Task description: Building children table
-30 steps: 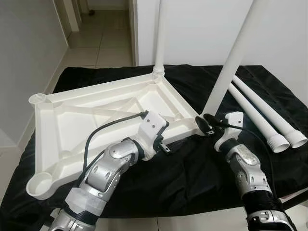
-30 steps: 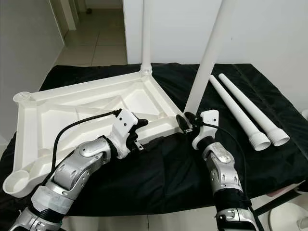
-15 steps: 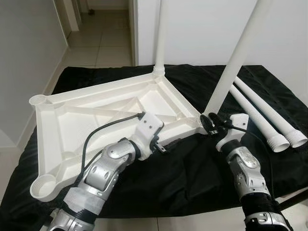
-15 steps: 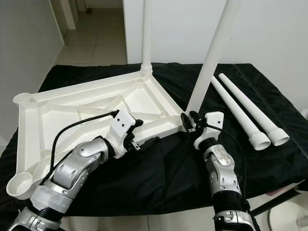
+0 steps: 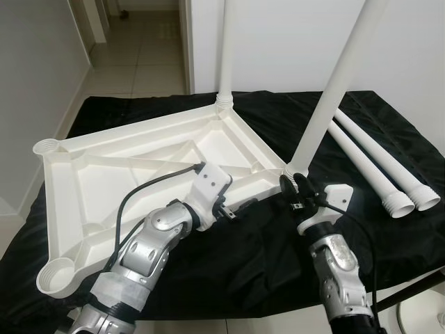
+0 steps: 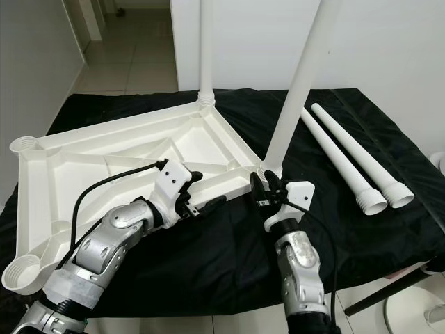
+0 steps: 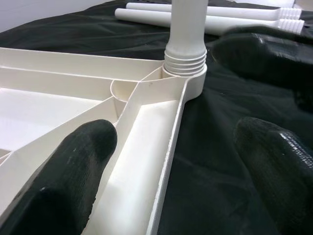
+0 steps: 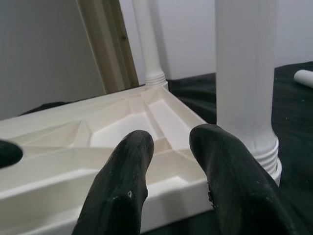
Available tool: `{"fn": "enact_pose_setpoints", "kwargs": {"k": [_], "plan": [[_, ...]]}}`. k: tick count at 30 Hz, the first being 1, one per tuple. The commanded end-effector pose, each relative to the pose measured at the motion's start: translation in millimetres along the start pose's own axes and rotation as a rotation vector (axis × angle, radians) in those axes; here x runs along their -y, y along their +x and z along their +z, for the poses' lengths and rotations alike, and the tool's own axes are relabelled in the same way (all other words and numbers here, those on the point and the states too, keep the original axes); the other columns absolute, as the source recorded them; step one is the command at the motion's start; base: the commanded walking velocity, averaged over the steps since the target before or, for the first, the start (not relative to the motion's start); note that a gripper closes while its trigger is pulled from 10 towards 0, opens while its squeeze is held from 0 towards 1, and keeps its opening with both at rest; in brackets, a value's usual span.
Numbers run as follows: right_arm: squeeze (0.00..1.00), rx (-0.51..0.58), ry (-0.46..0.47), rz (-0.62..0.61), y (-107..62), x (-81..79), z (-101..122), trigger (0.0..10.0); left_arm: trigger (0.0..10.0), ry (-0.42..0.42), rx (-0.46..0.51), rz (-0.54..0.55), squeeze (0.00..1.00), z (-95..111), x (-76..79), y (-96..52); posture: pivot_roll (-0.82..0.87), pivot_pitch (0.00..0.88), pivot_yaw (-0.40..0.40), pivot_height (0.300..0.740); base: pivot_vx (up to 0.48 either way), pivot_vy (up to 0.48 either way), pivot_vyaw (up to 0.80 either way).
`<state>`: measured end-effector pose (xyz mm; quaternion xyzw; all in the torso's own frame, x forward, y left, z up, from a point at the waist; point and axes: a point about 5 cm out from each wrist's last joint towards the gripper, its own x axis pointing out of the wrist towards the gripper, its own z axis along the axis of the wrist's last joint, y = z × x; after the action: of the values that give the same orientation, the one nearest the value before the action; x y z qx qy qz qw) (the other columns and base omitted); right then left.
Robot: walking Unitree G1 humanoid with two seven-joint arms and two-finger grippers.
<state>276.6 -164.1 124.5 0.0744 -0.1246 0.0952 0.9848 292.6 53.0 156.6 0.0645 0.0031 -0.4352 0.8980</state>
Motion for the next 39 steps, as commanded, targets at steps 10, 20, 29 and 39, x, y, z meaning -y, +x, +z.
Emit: {"fn": "enact_pose_setpoints", "kwargs": {"k": [10,20,29,39], "plan": [[0.0,-0.005,-0.059,-0.165,-10.6,-2.2,7.3,10.0,10.0,-0.098,0.032,0.077,0.0,-7.1,-5.2,-2.2,-0.14,0.0,0.04,0.74,0.0,0.0,0.0],[0.0,-0.027,-0.081,-0.185,-19.5,-6.7,1.5,10.0,10.0,-0.07,0.004,0.112,0.0,-18.8,-15.8,-15.4,-0.15,0.0,0.06,0.74,0.0,0.0,0.0],[0.0,-0.052,-0.08,-0.189,-17.2,-5.7,-2.9,10.0,10.0,-0.112,-0.049,0.074,0.0,-27.2,-20.4,-27.4,-0.12,0.0,0.064,0.74,0.0,0.0,0.0],[0.0,-0.063,-0.092,-0.186,-13.0,-6.6,-5.0,10.0,10.0,-0.123,-0.091,0.037,0.0,-36.6,-25.6,-49.5,-0.1,0.0,0.057,0.74,0.0,0.0,0.0]]}}
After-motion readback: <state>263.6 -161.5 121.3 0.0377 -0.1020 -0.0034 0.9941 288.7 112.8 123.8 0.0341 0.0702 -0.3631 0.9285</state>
